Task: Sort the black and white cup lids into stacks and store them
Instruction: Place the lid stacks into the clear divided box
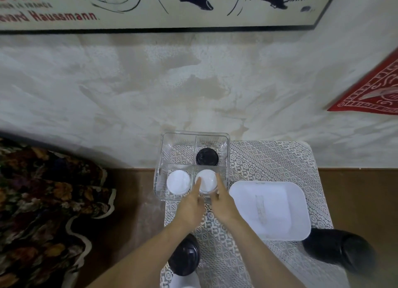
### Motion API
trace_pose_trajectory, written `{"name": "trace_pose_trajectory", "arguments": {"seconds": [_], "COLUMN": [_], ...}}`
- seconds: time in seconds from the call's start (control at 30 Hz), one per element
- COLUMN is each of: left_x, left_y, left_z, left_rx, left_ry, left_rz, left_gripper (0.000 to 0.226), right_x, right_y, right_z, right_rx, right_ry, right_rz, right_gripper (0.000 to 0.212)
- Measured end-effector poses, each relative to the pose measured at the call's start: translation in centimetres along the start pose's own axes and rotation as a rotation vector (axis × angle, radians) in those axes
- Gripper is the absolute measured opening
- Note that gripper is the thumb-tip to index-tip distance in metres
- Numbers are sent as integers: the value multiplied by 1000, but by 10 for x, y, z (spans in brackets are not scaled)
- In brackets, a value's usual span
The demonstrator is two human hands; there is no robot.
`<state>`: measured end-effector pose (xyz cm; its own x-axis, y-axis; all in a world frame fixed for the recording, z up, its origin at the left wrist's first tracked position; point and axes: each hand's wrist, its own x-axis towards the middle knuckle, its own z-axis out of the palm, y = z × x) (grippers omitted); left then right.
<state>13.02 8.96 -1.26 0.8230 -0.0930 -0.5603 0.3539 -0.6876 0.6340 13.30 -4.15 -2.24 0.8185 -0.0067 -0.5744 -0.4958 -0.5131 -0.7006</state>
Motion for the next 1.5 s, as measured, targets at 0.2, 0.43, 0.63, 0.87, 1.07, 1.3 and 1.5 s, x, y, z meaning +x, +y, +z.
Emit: {"name": "trace_pose_trajectory", "arguments": {"seconds": [0.2,0.43,0.63,0.87,1.07,1.3,1.5], "left_x": [-5,-46,-105,-123,-118,-113,-116], "left_y": [-7,-42,-78,-110,-135,-143,-145], "left_z": [-10,-26,-26,6,14,28,27], "left_rx": [62,-1,-139,-825,-852,-909,-961], "left_ry": [32,119,250,98,-72,-132,-153], "left_rz": [66,72,-49,-316,-398,-452,-437], "left_gripper": [59,43,32,82,80,73,52], "right_x": [-12,-45,-81,-102,-104,-82,-77], "right_y": [3,31,47,58,64,81,79], "right_z": [-6,-8,-3,19,38,64,68], "right_rx": [-117,-325,-307,-78,53,500,609], "right_ry": [-3,-69,-147,-259,-295,-428,-515], "right_rz": [-114,-324,-363,-129,34,248,295], "right_gripper": [67,57,54,60,72,102,100]}}
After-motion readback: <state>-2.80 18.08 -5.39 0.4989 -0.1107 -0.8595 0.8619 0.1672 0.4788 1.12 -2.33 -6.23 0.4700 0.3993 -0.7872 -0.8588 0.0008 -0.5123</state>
